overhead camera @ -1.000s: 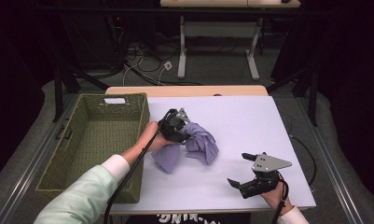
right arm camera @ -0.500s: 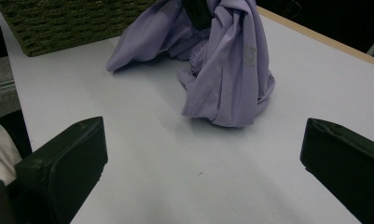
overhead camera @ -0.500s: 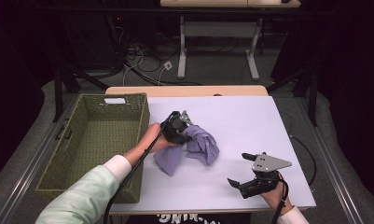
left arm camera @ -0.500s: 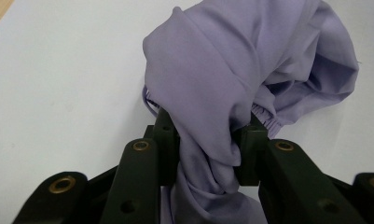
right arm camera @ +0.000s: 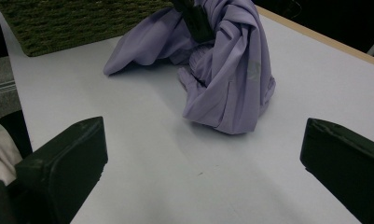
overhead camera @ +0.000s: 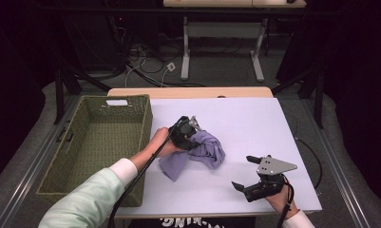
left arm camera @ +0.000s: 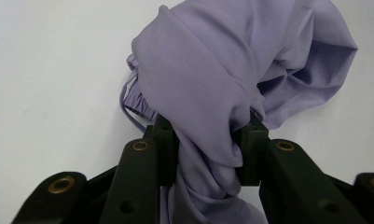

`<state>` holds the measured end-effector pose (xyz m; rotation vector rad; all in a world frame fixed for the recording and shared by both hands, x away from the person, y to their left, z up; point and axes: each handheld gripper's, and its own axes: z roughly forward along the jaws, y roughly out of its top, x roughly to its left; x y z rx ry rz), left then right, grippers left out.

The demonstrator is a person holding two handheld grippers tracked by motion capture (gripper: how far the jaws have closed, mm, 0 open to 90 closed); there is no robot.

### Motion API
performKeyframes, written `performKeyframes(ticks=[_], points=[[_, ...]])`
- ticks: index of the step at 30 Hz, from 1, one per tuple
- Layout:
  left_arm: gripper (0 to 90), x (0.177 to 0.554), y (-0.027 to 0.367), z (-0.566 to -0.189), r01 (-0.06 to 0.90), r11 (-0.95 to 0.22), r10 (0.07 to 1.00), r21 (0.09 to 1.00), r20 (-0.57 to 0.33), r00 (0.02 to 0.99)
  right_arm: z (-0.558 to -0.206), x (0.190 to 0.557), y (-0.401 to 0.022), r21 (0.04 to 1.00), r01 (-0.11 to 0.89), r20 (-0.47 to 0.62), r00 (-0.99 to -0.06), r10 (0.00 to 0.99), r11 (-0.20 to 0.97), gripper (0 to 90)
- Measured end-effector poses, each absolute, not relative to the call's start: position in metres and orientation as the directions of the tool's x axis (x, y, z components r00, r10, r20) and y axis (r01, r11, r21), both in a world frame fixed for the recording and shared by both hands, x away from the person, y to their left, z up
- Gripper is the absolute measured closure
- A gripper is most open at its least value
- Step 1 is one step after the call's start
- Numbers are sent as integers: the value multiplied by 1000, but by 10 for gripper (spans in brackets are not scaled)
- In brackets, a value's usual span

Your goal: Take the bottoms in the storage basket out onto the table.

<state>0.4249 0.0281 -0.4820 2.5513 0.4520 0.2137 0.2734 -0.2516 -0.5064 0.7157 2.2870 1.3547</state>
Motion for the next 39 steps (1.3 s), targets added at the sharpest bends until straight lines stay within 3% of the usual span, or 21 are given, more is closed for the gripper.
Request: performKeyframes(ticks=[12, 15, 23, 30, 39], points=[[651, 422, 12, -488, 239, -823, 318, 516, 69, 946, -506, 274, -251, 886, 230, -66, -797, 601, 402, 4], [569, 421, 10, -487, 223, -828, 307, 514, 83, 948, -506, 274, -251, 886, 230, -65, -797, 600, 402, 4], [164, 418, 14, -474, 247, -830, 310, 500, 45, 950, -506, 273, -252, 886, 232, -64, -796, 602, 401, 4], [48, 410, 27, -455, 273, -795, 356, 542, 52, 933, -506, 273, -253, 887, 230, -66, -795, 603, 400, 4], [2, 399, 50, -442, 307, -777, 403, 550, 59, 913, -506, 273, -252, 886, 232, -63, -797, 600, 401, 3]])
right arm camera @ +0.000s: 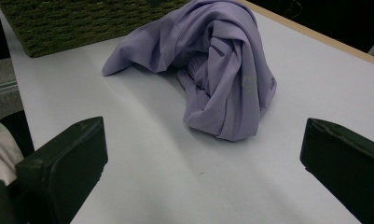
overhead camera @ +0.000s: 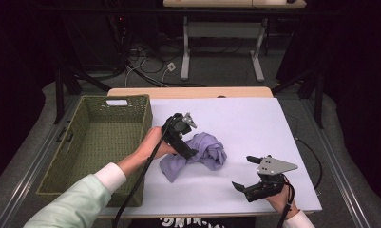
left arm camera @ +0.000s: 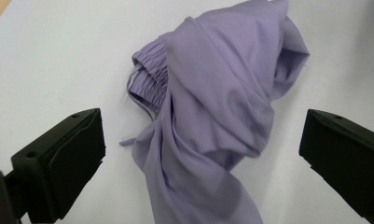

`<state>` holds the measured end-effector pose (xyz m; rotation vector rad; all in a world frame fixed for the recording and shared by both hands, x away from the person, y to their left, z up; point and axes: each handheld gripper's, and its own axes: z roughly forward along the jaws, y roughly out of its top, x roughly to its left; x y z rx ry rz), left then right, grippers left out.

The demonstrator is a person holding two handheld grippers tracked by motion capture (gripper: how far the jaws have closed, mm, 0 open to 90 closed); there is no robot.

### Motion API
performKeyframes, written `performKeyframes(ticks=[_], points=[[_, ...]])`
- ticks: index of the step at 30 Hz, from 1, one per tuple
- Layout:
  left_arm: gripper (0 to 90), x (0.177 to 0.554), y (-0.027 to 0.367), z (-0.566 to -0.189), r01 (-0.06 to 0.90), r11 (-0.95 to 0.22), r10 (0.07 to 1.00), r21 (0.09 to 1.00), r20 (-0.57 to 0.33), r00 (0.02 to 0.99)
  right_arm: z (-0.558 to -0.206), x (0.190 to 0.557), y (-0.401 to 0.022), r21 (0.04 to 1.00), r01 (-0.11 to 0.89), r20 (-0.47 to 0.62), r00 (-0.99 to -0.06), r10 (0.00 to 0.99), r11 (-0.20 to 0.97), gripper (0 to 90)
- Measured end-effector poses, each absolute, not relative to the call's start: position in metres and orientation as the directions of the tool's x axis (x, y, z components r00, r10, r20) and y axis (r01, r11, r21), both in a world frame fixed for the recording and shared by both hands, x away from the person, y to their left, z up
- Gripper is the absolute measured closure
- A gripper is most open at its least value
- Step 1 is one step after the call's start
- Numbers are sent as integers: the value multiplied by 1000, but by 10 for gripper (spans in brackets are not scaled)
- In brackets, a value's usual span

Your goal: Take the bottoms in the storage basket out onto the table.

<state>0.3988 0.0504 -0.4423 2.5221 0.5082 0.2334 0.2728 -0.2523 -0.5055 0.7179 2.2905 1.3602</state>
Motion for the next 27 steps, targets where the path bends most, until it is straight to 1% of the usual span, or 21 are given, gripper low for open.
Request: performKeyframes(ticks=[2, 7, 27], points=[[2, 397, 56, -440, 316, -769, 410, 555, 49, 911, -505, 273, -252, 885, 233, -64, -796, 602, 403, 3], [2, 390, 68, -434, 319, -759, 429, 567, 68, 901, -506, 273, -252, 885, 236, -61, -796, 602, 401, 3], [1, 361, 121, -420, 403, -676, 536, 617, 35, 844, -506, 274, -251, 880, 251, -49, -796, 603, 403, 0]])
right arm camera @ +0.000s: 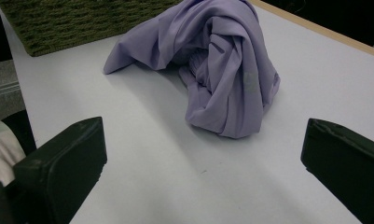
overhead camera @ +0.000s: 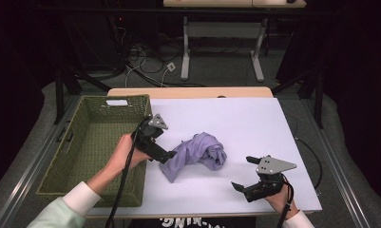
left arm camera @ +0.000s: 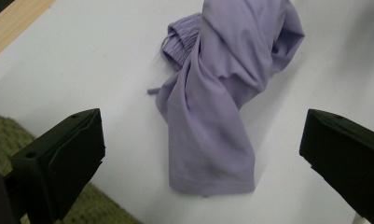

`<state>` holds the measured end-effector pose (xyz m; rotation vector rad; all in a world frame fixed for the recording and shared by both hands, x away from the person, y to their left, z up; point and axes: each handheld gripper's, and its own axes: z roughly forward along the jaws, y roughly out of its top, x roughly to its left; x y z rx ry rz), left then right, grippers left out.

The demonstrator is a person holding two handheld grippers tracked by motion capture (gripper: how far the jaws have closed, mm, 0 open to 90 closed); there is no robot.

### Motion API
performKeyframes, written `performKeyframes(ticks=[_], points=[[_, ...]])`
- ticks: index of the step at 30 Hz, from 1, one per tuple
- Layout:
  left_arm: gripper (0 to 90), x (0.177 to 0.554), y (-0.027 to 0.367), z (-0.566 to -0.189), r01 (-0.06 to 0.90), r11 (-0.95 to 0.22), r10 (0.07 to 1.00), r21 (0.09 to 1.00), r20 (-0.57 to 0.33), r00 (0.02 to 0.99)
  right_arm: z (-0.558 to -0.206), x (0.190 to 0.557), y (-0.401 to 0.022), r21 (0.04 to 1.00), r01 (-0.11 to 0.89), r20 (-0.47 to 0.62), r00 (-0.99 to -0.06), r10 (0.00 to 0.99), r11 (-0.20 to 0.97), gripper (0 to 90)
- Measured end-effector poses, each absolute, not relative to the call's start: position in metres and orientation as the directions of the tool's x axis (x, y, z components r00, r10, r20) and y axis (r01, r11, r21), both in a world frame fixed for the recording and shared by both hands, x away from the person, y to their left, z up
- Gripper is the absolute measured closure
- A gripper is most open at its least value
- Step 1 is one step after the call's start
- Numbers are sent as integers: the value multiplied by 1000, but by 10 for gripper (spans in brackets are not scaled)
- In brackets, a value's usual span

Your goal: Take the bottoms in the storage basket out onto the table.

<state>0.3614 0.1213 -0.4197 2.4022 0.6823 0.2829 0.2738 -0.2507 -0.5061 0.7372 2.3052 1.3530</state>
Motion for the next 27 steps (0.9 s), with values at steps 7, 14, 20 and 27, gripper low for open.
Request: performKeyframes(ticks=[7, 14, 20, 27], points=[[0, 350, 141, -418, 428, -644, 569, 634, 24, 822, -506, 274, -252, 877, 258, -44, -796, 604, 404, 0], [1, 336, 159, -418, 440, -621, 593, 648, 21, 805, -507, 275, -253, 875, 262, -44, -795, 605, 407, 0], [1, 326, 171, -421, 448, -603, 610, 661, 20, 792, -507, 274, -252, 875, 265, -40, -794, 606, 406, 0], [1, 317, 182, -426, 456, -583, 630, 673, 19, 777, -507, 274, -251, 875, 261, -44, -796, 604, 408, 0]])
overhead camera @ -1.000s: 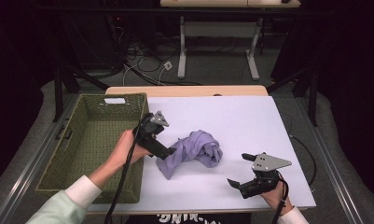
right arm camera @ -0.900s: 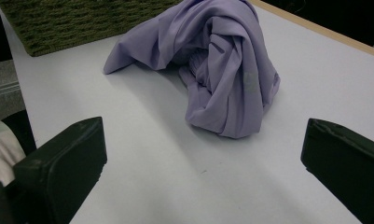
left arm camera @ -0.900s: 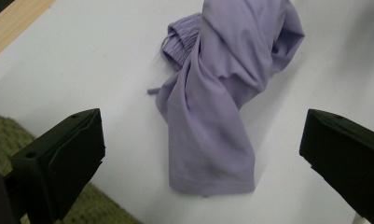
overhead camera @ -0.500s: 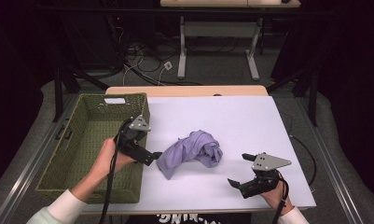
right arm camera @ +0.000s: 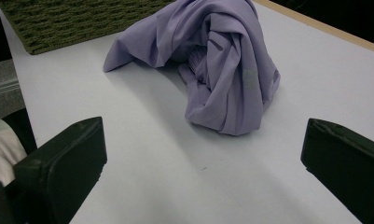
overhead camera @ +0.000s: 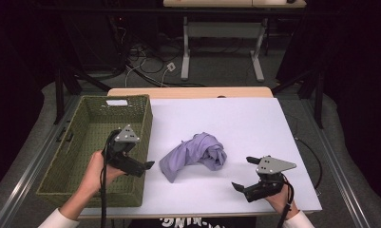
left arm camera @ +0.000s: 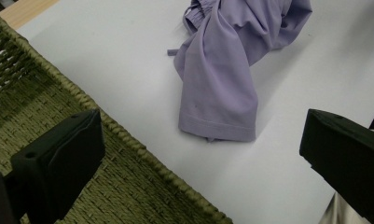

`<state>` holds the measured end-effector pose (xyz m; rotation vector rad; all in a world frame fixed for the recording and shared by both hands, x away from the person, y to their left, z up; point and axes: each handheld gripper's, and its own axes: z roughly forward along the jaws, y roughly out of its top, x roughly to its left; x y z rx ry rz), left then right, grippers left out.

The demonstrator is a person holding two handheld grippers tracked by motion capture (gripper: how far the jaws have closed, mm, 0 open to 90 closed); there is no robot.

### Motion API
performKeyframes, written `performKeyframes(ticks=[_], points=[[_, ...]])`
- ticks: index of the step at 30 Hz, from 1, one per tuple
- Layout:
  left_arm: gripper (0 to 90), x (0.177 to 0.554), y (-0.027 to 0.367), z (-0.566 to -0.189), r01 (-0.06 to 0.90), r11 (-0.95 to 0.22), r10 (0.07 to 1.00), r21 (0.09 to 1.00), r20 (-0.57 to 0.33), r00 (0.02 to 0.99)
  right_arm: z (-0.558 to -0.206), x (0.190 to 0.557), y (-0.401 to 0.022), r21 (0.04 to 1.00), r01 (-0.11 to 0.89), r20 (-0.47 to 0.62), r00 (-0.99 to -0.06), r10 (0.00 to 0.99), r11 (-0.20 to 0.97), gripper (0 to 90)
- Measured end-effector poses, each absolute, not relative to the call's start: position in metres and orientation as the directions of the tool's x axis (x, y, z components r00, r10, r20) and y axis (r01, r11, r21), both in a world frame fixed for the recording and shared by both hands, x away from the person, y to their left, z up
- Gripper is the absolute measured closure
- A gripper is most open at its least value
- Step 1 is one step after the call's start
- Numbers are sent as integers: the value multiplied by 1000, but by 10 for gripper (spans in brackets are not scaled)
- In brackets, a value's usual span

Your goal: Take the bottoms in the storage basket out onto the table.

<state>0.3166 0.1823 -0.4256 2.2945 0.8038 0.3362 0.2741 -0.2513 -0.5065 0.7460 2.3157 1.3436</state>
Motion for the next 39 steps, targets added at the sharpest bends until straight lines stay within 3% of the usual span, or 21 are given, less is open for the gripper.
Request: performKeyframes(ticks=[39], points=[[0, 255, 231, -457, 462, -412, 722, 785, -28, 692, -507, 274, -250, 875, 261, -37, -803, 595, 407, 0]])
